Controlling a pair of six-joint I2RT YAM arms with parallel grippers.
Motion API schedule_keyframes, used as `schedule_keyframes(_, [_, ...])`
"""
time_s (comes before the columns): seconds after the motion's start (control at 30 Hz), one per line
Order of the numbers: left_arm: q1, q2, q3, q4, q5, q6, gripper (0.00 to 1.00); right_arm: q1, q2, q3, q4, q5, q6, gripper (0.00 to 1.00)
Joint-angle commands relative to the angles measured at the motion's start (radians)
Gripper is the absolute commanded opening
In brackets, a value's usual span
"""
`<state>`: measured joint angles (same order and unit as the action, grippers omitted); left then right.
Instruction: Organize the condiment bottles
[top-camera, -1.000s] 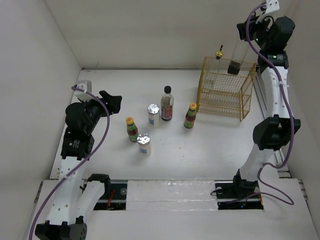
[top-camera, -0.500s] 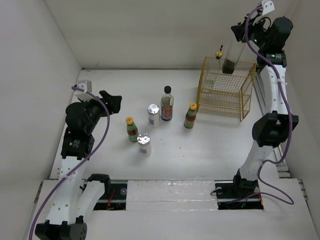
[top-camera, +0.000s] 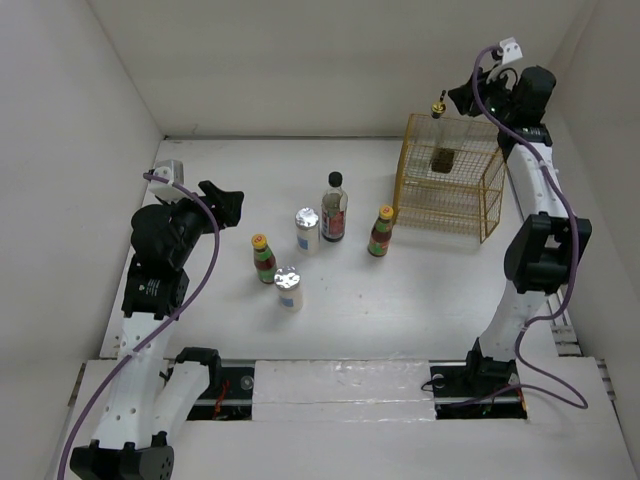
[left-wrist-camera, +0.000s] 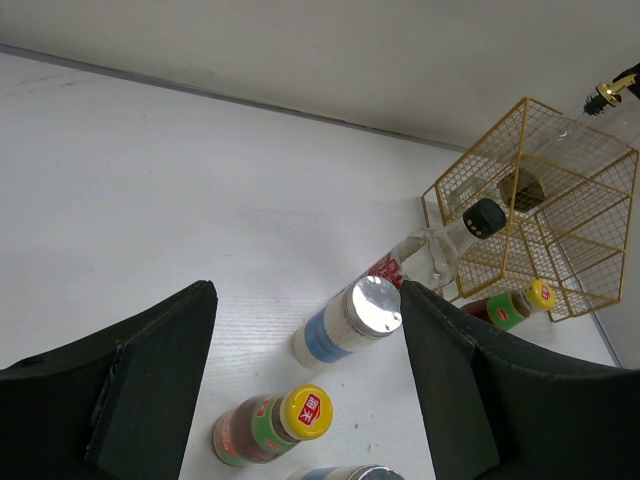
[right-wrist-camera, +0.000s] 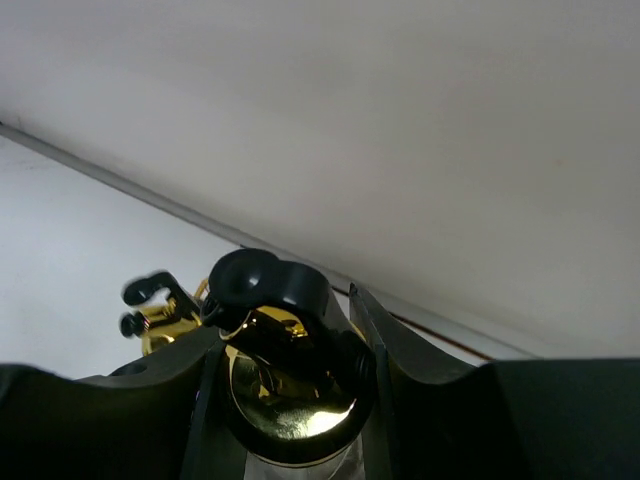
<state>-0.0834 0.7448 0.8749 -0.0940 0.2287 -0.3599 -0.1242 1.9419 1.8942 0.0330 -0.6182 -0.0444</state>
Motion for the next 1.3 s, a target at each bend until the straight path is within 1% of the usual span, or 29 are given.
schedule_keyframes(0.0, [0.004, -0.001, -0.005, 0.048, 0.008, 0.010, 0.70, -0.005, -0.054, -0.026, 0.177, -0.017, 0.020, 0.00])
schedule_keyframes(0.27, [0.004, -0.001, -0.005, 0.048, 0.008, 0.001, 0.70, -0.014, -0.044, -0.153, 0.229, -0.014, 0.055, 0.00])
schedule_keyframes(0.47, [0.004, -0.001, -0.014, 0.048, 0.017, 0.001, 0.70, -0.023, -0.055, -0.164, 0.220, -0.003, 0.055, 0.02])
schedule_keyframes(0.57, [0.004, -0.010, -0.014, 0.048, 0.017, 0.001, 0.71, -0.023, -0.031, -0.153, 0.188, -0.012, 0.055, 0.06])
schedule_keyframes(0.6, [0.004, -0.010, -0.014, 0.048, 0.017, 0.001, 0.71, -0.023, -0.017, -0.153, 0.188, -0.012, 0.055, 0.08])
schedule_keyframes(0.7, [0.004, -0.010, -0.014, 0.048, 0.017, 0.001, 0.71, -0.023, -0.006, -0.153, 0.167, -0.021, 0.055, 0.27])
schedule_keyframes(0.73, [0.004, -0.010, -0.014, 0.048, 0.017, 0.001, 0.71, -0.023, -0.006, -0.153, 0.166, -0.021, 0.046, 0.39])
schedule_keyframes(0.83, [0.004, -0.010, -0.014, 0.048, 0.017, 0.001, 0.71, -0.023, -0.018, -0.144, 0.153, -0.012, 0.046, 0.52])
schedule_keyframes(0.87, [0.004, -0.010, -0.014, 0.048, 0.017, 0.001, 0.71, -0.023, -0.041, -0.127, 0.153, 0.001, 0.046, 0.59])
schedule_keyframes(0.97, [0.004, -0.010, -0.014, 0.048, 0.017, 0.001, 0.72, -0.023, -0.089, -0.104, 0.139, 0.044, 0.046, 0.69])
schedule_keyframes(1.1, [0.004, -0.010, -0.014, 0.048, 0.017, 0.001, 0.72, -0.023, -0.147, -0.083, 0.123, 0.090, 0.058, 0.73])
schedule_keyframes(1.17, [0.004, -0.010, -0.014, 0.048, 0.017, 0.001, 0.72, -0.023, -0.184, -0.105, 0.123, 0.162, 0.058, 0.73])
schedule_keyframes(1.2, [0.004, -0.010, -0.014, 0.048, 0.017, 0.001, 0.72, -0.023, -0.228, -0.133, 0.123, 0.185, 0.069, 0.73])
schedule_keyframes(1.23, [0.004, -0.010, -0.014, 0.048, 0.017, 0.001, 0.72, -0.023, -0.254, -0.154, 0.123, 0.211, 0.080, 0.72])
schedule_keyframes(1.27, [0.004, -0.010, -0.014, 0.048, 0.017, 0.001, 0.72, -0.023, -0.286, -0.185, 0.136, 0.283, 0.090, 0.66])
